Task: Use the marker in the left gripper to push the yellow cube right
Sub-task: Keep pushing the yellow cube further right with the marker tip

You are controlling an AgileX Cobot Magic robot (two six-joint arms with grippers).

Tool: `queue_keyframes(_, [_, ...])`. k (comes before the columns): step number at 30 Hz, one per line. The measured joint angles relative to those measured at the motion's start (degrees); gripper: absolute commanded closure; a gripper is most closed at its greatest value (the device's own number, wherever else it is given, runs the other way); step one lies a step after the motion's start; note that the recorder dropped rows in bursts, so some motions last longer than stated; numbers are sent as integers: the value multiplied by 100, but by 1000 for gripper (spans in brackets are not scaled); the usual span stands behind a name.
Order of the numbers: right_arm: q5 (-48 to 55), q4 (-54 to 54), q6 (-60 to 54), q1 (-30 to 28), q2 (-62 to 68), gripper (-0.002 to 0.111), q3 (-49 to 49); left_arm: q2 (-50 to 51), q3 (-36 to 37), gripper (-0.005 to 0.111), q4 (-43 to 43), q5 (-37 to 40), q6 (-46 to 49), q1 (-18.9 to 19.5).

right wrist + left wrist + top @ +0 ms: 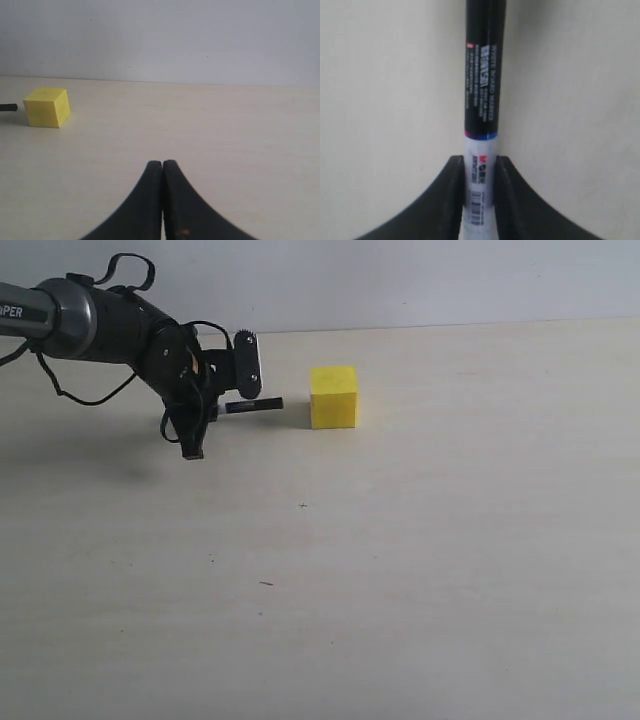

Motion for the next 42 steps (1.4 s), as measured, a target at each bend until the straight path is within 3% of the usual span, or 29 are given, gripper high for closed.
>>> queue_keyframes(8, [0,0,0,0,0,108,0,-35,-199,107,333,348,-451,-131])
queue_keyframes(17, [0,0,0,0,0,108,0,335,-993,107,491,639,-795,-1021])
queue_keyframes(29, [0,0,0,0,0,108,0,391,-1128,107,814,993,-1315,-756])
queue_keyframes(38, [0,0,0,0,0,108,0,899,-1689,107,835,768,-1582,-1420])
queue_keyframes(42, [0,0,0,0,0,108,0,911,-1721,107,825,1025,-1707,-1533])
